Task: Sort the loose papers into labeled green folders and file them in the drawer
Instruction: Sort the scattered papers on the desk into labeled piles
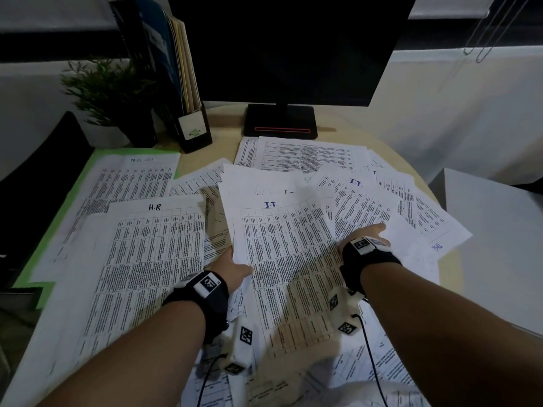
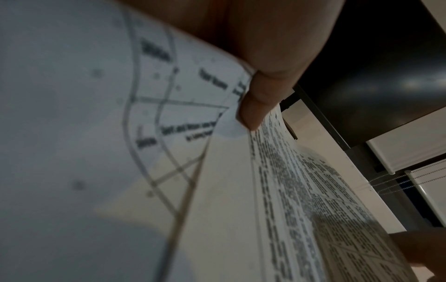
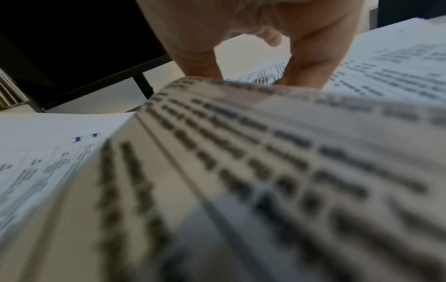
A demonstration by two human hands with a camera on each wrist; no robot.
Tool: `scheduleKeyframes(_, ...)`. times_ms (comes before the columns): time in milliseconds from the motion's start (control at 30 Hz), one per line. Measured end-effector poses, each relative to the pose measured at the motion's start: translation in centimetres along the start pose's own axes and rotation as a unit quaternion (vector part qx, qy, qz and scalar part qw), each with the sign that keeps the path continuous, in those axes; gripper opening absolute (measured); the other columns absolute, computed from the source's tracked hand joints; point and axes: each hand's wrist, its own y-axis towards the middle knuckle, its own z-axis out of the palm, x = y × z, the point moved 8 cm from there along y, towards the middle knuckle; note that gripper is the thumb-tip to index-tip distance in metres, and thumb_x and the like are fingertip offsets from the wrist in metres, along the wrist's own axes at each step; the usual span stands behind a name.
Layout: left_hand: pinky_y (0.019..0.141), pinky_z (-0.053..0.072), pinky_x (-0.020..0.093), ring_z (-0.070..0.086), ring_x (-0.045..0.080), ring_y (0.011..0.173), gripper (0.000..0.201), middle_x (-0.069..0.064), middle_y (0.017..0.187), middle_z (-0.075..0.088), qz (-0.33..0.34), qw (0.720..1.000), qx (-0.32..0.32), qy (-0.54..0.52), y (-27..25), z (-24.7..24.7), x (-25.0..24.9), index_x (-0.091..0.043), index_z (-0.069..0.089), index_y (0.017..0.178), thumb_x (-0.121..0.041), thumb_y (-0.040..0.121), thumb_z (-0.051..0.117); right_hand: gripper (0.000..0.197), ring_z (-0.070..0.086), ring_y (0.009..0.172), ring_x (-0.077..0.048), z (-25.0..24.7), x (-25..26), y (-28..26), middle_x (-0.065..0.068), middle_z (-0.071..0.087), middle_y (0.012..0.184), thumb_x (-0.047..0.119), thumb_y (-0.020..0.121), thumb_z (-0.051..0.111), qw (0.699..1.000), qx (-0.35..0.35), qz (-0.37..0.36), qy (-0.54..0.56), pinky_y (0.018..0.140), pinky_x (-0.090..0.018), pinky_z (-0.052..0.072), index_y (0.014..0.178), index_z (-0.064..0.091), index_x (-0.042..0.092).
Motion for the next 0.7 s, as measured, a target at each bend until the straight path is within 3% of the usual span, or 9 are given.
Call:
scheduleKeyframes(100, 0.095, 0.044, 0.029, 0.056, 0.025, 0.113, 0.058, 0.006, 0.129, 0.058, 0.0, 1.0, 0.002, 0.0, 0.0, -0.1, 0.0, -0.015, 0.04, 0.141, -0.01, 0.089, 0.063, 0.099, 0.028, 0.136, -0.042, 0.8, -0.1, 0.6, -0.026, 0.01, 0.153, 0.027, 0.083, 0.066, 0.999, 0.025, -0.042, -0.019, 0.108, -0.049, 0.036, 0.147, -0.002, -0.005)
scheduleKeyframes(200, 0.096, 0.045, 0.031, 0.057, 0.024, 0.111, 0.055, 0.006, 0.127, 0.059, 0.0, 1.0, 0.003, 0.011, 0.0, -0.1, 0.0, -0.015, 0.042, 0.139, -0.011, 0.088, 0.064, 0.08, 0.035, 0.132, -0.035, 1.1, -1.5, 2.9, -0.019, 0.027, 0.148, 0.023, 0.08, 0.07, 0.989, 0.028, -0.001, 0.148, 0.106, -0.044, 0.036, 0.144, 0.026, 0.005)
scheduleKeyframes(300, 0.097, 0.047, 0.034, 0.058, 0.025, 0.109, 0.057, 0.005, 0.125, 0.06, -0.002, 1.0, 0.003, 0.023, 0.2, 0.0, 0.1, -0.017, 0.041, 0.14, -0.014, 0.088, 0.065, 0.078, 0.041, 0.129, -0.034, 0.7, -1.9, 3.2, -0.017, 0.037, 0.143, 0.031, 0.078, 0.075, 0.978, 0.056, -0.003, 0.202, 0.1, -0.039, 0.039, 0.141, 0.035, 0.007)
scheduleKeyframes(367, 0.098, 0.045, 0.033, 0.056, 0.026, 0.114, 0.06, 0.006, 0.131, 0.057, -0.007, 0.999, 0.002, 0.034, 0.2, -0.1, 0.1, -0.017, 0.038, 0.142, -0.015, 0.088, 0.064, 0.087, 0.038, 0.13, -0.036, 0.6, -2.0, 3.2, -0.02, 0.035, 0.145, 0.043, 0.078, 0.073, 0.982, 0.046, 0.001, 0.181, 0.101, -0.041, 0.037, 0.143, 0.029, 0.003)
scheduleKeyframes(467, 0.098, 0.041, 0.028, 0.052, 0.024, 0.117, 0.062, 0.006, 0.137, 0.052, -0.007, 0.999, 0.005, 0.048, 0.1, 0.0, -0.2, -0.016, 0.033, 0.145, -0.014, 0.089, 0.062, 0.117, 0.031, 0.134, -0.042, -0.5, -1.7, 2.9, -0.026, 0.026, 0.148, 0.066, 0.074, 0.063, 0.999, -0.012, 0.004, 0.05, 0.106, -0.05, 0.031, 0.148, 0.004, -0.002)
scheduleKeyframes(600, 0.086, 0.036, 0.021, 0.05, 0.024, 0.118, 0.061, 0.007, 0.139, 0.048, -0.01, 0.998, 0.0, 0.063, -0.2, 0.1, -0.6, -0.013, 0.031, 0.146, -0.012, 0.092, 0.059, 0.121, 0.037, 0.131, -0.041, -1.6, -0.4, 2.6, -0.029, 0.025, 0.147, 0.047, 0.074, 0.074, 1.0, -0.01, -0.004, 0.027, 0.104, -0.047, 0.04, 0.146, -0.008, -0.006)
scheduleKeyframes(700, 0.091, 0.041, 0.026, 0.051, 0.026, 0.119, 0.065, 0.007, 0.142, 0.047, -0.022, 0.997, 0.002, 0.073, 0.1, 0.1, -0.3, -0.015, 0.029, 0.147, -0.017, 0.09, 0.06, 0.113, 0.033, 0.134, -0.039, -0.8, 0.5, 3.2, -0.022, 0.021, 0.152, 0.044, 0.071, 0.075, 0.998, 0.03, -0.048, 0.006, 0.106, -0.046, 0.038, 0.15, 0.004, 0.006)
